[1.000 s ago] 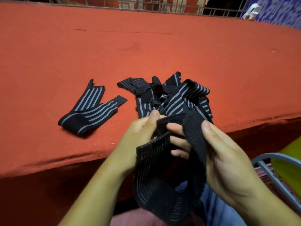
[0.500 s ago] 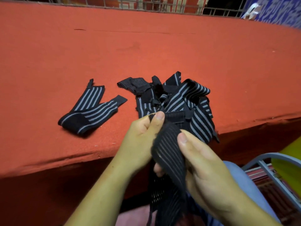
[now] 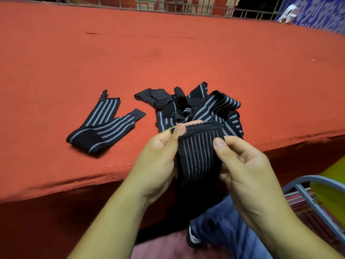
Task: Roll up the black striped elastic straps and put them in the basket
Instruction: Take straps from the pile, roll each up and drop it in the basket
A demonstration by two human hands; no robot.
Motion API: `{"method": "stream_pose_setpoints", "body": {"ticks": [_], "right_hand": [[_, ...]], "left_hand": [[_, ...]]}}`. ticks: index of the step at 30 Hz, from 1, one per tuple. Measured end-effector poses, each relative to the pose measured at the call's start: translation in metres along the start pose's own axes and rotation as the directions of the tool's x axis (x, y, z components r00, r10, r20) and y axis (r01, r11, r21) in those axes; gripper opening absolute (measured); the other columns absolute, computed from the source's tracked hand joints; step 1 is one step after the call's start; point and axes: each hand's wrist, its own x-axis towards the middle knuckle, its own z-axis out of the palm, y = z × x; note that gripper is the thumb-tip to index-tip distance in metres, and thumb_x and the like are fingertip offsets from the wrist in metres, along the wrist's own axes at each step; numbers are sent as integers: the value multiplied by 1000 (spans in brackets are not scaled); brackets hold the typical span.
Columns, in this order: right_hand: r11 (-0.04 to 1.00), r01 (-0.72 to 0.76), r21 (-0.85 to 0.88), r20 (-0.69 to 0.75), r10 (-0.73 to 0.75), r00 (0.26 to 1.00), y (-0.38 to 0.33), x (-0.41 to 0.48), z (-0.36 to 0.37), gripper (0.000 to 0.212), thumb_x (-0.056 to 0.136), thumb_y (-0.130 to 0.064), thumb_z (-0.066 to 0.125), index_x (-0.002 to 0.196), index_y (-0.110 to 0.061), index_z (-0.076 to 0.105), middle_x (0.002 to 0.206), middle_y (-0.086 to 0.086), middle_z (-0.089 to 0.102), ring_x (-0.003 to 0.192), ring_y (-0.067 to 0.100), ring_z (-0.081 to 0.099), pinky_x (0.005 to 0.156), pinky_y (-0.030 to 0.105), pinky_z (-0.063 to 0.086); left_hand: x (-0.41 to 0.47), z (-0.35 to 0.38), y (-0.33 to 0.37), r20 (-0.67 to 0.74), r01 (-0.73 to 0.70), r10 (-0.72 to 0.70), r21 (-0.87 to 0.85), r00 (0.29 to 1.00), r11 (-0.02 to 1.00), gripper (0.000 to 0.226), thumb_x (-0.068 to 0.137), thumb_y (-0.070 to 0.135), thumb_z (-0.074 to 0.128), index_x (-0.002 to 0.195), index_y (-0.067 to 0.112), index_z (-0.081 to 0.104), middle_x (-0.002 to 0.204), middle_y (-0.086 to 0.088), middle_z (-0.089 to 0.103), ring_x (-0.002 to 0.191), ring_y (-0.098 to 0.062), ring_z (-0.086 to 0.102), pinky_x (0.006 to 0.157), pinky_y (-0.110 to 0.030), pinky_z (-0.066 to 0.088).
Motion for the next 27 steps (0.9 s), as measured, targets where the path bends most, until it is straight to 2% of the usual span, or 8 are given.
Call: {"method": "stream_pose_setpoints", "body": {"ticks": [3, 5, 9, 13, 18, 22, 25, 27], "right_hand": [[1000, 12, -2, -31, -12, 999, 1, 0, 0, 19, 85, -36, 71, 89, -20, 80, 83, 6, 78, 76, 14, 70, 75, 34, 56], [1000, 25, -13, -55, -26, 998, 1, 1, 1, 17, 85, -37, 72, 87, -22, 80, 81, 6, 78, 76, 15, 71, 78, 38, 56], [995, 61, -83, -80, -67, 995, -2, 2, 3, 14, 81, -41, 73, 80, -28, 79, 73, 1, 76, 69, 11, 68, 69, 33, 53], [991, 73, -114, -106, -85, 991, -2, 3, 3, 20, 79, -43, 76, 79, -23, 79, 71, 8, 71, 68, 20, 61, 62, 33, 47], [992, 62, -114, -119, -75, 990, 2, 5, -1, 31, 83, -42, 80, 79, -12, 74, 75, 40, 57, 70, 25, 49, 63, 40, 38], [992, 66, -112, -119, -79, 990, 6, 7, -3, 33, 85, -44, 81, 77, -14, 70, 69, 21, 54, 68, 24, 42, 56, 32, 32], [993, 51, -104, -131, -65, 989, 4, 7, -2, 30, 83, -44, 76, 73, -17, 69, 68, 19, 53, 66, 24, 41, 52, 28, 31], [994, 47, -101, -137, -61, 989, 3, 7, -1, 28, 85, -41, 75, 71, -18, 68, 67, 17, 54, 65, 23, 42, 50, 26, 32]], "left_hand": [[-2, 1, 0, 26, 22, -21, -27, 999, 999, 39, 92, 36, 47, 107, 10, 73, 95, -3, 80, 83, -8, 75, 70, -18, 57], [-2, 1, -2, 45, 33, -32, -26, 998, 999, 39, 91, 37, 47, 103, 10, 73, 92, -2, 79, 81, -7, 75, 69, -18, 57], [-2, 1, -3, 77, 42, -39, -28, 996, 999, 43, 92, 37, 45, 85, 16, 82, 84, 2, 78, 75, -4, 73, 65, -15, 56], [-2, 2, -4, 111, 29, -32, 27, 993, 999, 44, 93, 36, 42, 78, 32, 83, 79, 8, 78, 73, 1, 72, 66, -13, 54], [-1, -2, -5, 138, 25, -36, 81, 990, 996, 40, 94, 39, 45, 88, 28, 83, 87, 5, 79, 78, -1, 72, 69, -15, 54], [-2, -4, -7, 167, 31, -47, 95, 985, 995, 39, 95, 39, 46, 98, 20, 81, 97, 1, 79, 87, -6, 74, 73, -17, 56], [-3, -6, -7, 171, 18, -38, 120, 985, 993, 39, 98, 41, 46, 109, 19, 77, 107, 0, 78, 96, -8, 73, 78, -18, 55], [-4, -8, -6, 207, -15, -24, 184, 978, 983, 42, 97, 53, 51, 115, 27, 76, 114, 1, 75, 101, -13, 69, 86, -25, 52]]}}
